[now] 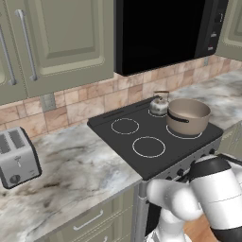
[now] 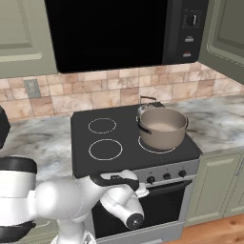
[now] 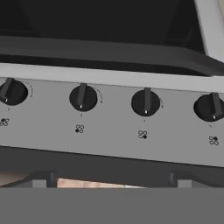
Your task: Pick the kettle from the cabinet and place it on a stove burner. Then pick the pot from the counter and place it on another stove burner. Finally, turn both burners on.
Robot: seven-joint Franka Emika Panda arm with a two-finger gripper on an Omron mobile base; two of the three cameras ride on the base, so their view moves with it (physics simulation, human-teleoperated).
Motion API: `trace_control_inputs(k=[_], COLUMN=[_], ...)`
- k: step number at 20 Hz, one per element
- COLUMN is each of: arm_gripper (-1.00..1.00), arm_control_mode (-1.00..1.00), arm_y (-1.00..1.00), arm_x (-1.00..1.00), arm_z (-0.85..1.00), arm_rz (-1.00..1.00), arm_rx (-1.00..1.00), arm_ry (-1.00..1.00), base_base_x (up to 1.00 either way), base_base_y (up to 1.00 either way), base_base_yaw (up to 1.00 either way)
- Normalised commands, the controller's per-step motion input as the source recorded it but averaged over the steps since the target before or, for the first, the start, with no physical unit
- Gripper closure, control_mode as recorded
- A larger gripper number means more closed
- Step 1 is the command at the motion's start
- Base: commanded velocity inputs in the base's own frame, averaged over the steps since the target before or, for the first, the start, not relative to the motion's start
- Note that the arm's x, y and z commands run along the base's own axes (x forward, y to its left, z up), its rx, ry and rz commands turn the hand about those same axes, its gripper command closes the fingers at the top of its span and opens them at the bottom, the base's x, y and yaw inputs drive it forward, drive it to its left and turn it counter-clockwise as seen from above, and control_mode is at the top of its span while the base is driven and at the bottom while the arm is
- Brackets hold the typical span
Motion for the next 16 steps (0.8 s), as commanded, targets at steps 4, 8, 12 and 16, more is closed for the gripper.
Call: trace_control_inputs(k=[4, 8, 12, 16], arm_gripper=[-1.0, -1.0, -1.0, -1.0], arm_control_mode=[-1.0, -1.0, -1.0, -1.0], arm_y=[0.0, 0.0, 0.0, 0.0], arm_x=[0.14, 0.1, 0.05, 0.1], arm_z=[-0.13, -0.17, -0.11, -0.07], arm_rz=[0.0, 0.0, 0.0, 0.0], arm_rx=[0.0, 0.0, 0.0, 0.0], arm_ry=[0.0, 0.0, 0.0, 0.0], base_base_x=[0.0, 0.0, 0.0, 0.0], base_base_y=[0.0, 0.0, 0.0, 0.0], base_base_yaw=[0.0, 0.0, 0.0, 0.0])
